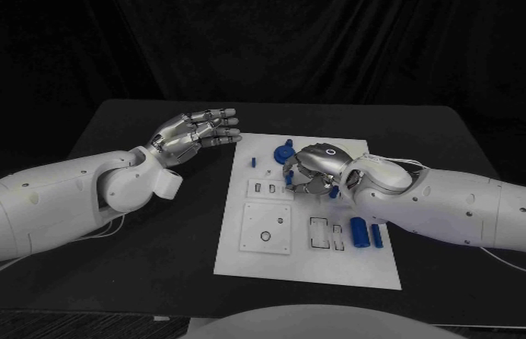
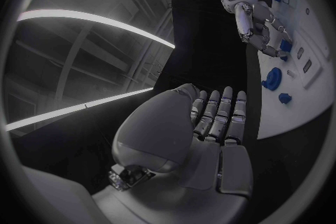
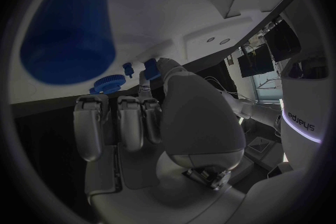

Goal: Assemble the parts on the task board

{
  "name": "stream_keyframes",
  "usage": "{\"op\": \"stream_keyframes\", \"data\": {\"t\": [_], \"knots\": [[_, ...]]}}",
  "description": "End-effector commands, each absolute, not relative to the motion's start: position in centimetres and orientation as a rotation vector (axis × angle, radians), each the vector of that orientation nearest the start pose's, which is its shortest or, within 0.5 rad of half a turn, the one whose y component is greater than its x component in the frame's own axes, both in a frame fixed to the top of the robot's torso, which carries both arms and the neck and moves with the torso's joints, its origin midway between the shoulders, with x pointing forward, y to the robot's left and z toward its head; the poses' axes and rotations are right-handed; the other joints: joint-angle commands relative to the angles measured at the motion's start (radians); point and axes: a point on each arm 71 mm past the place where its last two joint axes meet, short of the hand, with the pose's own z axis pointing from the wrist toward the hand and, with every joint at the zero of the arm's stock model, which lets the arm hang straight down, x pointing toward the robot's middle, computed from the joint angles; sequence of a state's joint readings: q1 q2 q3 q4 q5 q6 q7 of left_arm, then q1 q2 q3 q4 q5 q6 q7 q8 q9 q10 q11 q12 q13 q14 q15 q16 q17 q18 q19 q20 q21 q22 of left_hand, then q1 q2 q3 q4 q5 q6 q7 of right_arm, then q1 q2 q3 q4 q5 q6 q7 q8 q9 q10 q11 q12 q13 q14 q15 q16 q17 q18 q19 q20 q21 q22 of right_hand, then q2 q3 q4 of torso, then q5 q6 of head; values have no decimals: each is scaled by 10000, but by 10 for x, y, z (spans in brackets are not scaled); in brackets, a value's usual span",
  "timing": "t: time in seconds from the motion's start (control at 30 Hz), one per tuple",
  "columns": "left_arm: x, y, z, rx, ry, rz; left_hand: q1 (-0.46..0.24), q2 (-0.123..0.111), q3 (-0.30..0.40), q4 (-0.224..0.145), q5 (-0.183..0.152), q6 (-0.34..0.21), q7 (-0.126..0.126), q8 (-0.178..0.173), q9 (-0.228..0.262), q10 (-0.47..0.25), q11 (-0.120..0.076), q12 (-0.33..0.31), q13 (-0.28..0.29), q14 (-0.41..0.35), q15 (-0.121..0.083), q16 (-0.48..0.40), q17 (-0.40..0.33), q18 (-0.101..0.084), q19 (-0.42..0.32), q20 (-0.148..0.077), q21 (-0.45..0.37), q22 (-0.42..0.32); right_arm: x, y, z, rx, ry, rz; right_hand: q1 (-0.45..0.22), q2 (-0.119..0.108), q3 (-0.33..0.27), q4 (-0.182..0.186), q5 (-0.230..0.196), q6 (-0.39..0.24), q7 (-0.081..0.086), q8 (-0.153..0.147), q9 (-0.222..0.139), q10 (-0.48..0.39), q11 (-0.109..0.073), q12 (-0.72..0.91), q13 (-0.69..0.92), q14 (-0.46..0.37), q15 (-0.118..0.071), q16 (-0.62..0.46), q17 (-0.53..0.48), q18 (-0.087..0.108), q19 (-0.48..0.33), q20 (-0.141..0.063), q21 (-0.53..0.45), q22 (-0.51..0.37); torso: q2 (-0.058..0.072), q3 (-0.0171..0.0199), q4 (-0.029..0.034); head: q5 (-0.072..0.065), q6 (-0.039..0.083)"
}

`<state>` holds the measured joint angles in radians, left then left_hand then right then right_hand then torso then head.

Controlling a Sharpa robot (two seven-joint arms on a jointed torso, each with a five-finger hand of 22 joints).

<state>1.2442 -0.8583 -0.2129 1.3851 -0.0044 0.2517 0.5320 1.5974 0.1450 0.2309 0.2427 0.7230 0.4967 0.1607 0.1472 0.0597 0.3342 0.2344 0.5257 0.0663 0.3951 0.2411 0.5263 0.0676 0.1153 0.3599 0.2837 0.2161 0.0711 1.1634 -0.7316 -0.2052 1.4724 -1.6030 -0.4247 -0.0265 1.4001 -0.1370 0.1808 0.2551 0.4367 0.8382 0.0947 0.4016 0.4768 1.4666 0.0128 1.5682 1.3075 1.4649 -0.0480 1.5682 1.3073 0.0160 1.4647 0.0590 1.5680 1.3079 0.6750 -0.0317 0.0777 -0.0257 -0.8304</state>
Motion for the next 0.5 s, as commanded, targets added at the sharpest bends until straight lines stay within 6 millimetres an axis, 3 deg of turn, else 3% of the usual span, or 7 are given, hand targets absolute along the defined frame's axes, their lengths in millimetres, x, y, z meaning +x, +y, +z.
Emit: {"op": "stream_keyframes", "data": {"t": [0.03, 0.5], "knots": [[481, 234, -211, -9621, 16051, -19652, -30, -106, 46, -13, 19, 78, 402, 31, 12, -59, 1, 38, 11, -79, 18, 30, -9, -39, -53, 13, -55, -9, 453, -154, -255, -4205, 16675, 6931, -47, -47, 3, -72, -70, 77, 20, -45, -8, 1042, 68, 26, 2633, 1059, 71, 26, 2635, -160, 1061, 80, 28, 2629, -2, -1, -3, -11, -24], [482, 234, -212, -9637, 16113, -19639, -44, -119, 69, -15, -2, 67, 410, 29, 11, -76, -11, 37, 9, -101, 5, 27, -11, -29, -82, 11, -72, -17, 451, -153, -257, -4286, 16687, 7057, -149, -60, -28, -58, -110, 88, 46, -99, -55, 1042, 96, 26, 2633, 1059, 103, 26, 2635, -160, 1061, 118, 28, 2629, 2, 4, -5, -15, -69]]}}
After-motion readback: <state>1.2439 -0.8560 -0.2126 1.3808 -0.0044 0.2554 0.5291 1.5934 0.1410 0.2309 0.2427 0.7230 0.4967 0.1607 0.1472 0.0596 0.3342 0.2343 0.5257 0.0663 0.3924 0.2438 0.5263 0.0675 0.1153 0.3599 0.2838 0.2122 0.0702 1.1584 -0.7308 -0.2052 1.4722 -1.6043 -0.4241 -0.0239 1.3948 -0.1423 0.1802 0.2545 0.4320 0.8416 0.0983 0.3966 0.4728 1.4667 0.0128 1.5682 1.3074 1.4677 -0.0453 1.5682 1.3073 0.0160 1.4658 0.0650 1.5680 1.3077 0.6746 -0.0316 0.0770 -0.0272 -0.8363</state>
